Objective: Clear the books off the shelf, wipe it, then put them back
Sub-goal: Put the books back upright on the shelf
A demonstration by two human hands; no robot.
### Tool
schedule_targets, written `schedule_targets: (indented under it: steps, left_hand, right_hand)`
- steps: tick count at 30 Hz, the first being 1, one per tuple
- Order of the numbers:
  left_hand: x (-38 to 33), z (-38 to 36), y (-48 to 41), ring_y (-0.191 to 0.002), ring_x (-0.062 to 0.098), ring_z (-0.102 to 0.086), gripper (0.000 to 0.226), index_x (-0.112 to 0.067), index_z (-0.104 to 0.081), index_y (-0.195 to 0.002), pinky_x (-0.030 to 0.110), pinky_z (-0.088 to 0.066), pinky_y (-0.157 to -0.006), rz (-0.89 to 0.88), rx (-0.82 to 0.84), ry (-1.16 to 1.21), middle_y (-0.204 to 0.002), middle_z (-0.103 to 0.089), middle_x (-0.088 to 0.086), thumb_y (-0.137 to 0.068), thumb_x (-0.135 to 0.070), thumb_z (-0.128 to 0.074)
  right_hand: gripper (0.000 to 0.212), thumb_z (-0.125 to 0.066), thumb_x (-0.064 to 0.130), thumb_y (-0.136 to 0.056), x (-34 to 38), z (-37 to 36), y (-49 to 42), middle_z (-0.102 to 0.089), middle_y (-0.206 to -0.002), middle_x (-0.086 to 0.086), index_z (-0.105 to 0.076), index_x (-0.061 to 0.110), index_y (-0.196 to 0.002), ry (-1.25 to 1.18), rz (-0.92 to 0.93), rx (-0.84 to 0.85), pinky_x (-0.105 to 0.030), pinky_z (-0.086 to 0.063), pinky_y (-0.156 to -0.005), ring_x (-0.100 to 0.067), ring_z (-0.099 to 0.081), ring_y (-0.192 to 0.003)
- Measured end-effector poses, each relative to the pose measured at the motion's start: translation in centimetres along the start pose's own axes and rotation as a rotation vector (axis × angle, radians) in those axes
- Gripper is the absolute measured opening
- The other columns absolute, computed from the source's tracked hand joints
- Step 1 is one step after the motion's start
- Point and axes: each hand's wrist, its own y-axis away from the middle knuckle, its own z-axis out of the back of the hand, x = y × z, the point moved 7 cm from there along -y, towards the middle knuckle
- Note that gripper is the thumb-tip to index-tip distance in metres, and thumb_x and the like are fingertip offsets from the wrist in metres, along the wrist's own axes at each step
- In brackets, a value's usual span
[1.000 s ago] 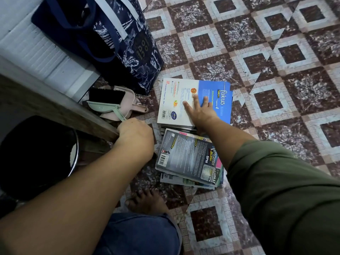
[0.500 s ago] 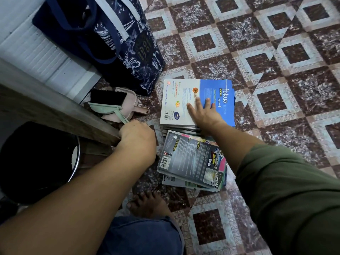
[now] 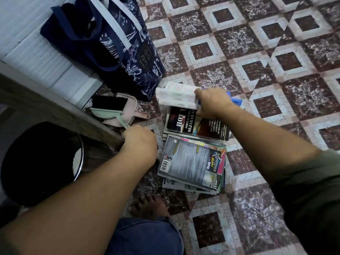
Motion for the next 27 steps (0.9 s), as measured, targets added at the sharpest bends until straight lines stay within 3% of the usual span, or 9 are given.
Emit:
schedule_targets:
  steps: [4, 8, 10, 14, 17, 22, 25, 27]
  left_hand:
    - [0.1, 0.1, 0.1, -0.123, 0.023, -0.05, 0.032, -0.012, -0.056, -0.126, 0.033, -0.046, -0.091, 0.02, -0.006, 0.019, -0.13, -0.054, 0.003, -0.095, -0.01, -0.048]
    - [0.1, 0.2, 0.0, -0.122, 0.023, -0.051, 0.032, -0.013, -0.055, -0.126, 0.032, -0.047, -0.089, 0.038, -0.007, 0.015, -0.13, -0.053, 0.003, -0.095, -0.011, -0.049]
    - [0.1, 0.0, 0.1, -0.123, 0.024, -0.051, 0.033, -0.013, -0.054, -0.128, 0.032, -0.046, -0.088, 0.049, 0.009, 0.012, -0.131, -0.053, 0.003, -0.095, -0.011, -0.05]
    - [0.1, 0.4, 0.6, -0.12, 0.025, -0.053, 0.033, -0.013, -0.055, -0.128, 0.034, -0.047, -0.088, 0.01, -0.011, 0.053, -0.127, -0.054, 0.003, -0.095, -0.01, -0.049]
    - [0.0, 2.3, 1.6, -0.109, 0.024, -0.057, 0.036, -0.015, -0.055, -0.125, 0.034, -0.047, -0.079, -0.078, -0.198, 0.205, -0.11, -0.056, 0.002, -0.091, -0.005, -0.051]
    - [-0.2, 6.5, 5.1, -0.127, 0.022, -0.044, 0.075, -0.015, -0.036, -0.143, 0.036, -0.043, -0.097, -0.2, -0.73, 0.322, -0.137, -0.047, 0.005, -0.077, -0.013, -0.072]
    - [-0.6, 8.7, 8.1, -0.13, 0.035, -0.043, 0.087, -0.005, -0.038, -0.143, 0.049, -0.043, -0.102, -0.243, -0.965, 0.316, -0.139, -0.047, 0.021, -0.069, -0.022, -0.081]
    - [-1.0, 9.6, 10.1, -0.132, 0.033, -0.04, 0.098, -0.008, -0.029, -0.148, 0.05, -0.035, -0.107, -0.269, -0.936, 0.277, -0.141, -0.044, 0.017, -0.07, -0.038, -0.08]
  right_hand:
    - [0.052, -0.07, 0.043, -0.078, -1.7, 5.7, 1.4, -0.054, -0.09, -0.003, -0.05, 0.013, -0.115, -0.127, -0.052, -0.031, -0.033, -0.045, -0.07, -0.025, -0.051, -0.08]
    - [0.063, -0.07, 0.052, -0.077, -1.6, 2.0, 3.3, -0.059, -0.102, -0.006, -0.041, 0.016, -0.12, -0.077, -0.116, 0.008, -0.033, -0.041, -0.066, -0.027, -0.057, -0.084]
    - [0.068, -0.071, 0.051, -0.077, -1.7, 0.1, 3.6, -0.057, -0.109, -0.009, -0.037, 0.014, -0.123, -0.105, -0.162, -0.02, -0.036, -0.04, -0.066, -0.031, -0.06, -0.093]
    - [0.055, -0.07, 0.035, -0.081, -2.1, 0.3, 3.0, -0.056, -0.112, -0.009, -0.039, 0.016, -0.122, -0.13, -0.243, -0.025, -0.036, -0.036, -0.066, -0.032, -0.059, -0.097]
    - [0.049, -0.07, 0.034, -0.08, -1.0, 2.2, 4.7, -0.058, -0.111, -0.008, -0.044, 0.018, -0.119, -0.077, -0.227, -0.123, -0.034, -0.029, -0.07, -0.031, -0.059, -0.098]
    - [0.029, -0.072, 0.016, -0.068, 2.2, 8.7, 12.2, -0.062, -0.082, -0.005, -0.057, 0.018, -0.092, 0.004, -0.107, -0.475, -0.034, -0.032, -0.065, -0.03, -0.061, -0.076]
    - [0.037, -0.076, 0.034, -0.067, 2.9, 11.9, 16.1, -0.062, -0.087, -0.001, -0.057, 0.022, -0.096, -0.035, -0.102, -0.457, -0.034, -0.034, -0.065, -0.028, -0.061, -0.08]
    - [0.046, -0.07, 0.051, -0.064, 4.0, 13.7, 18.7, -0.062, -0.089, 0.002, -0.056, 0.024, -0.099, -0.041, -0.086, -0.424, -0.034, -0.034, -0.066, -0.026, -0.061, -0.081]
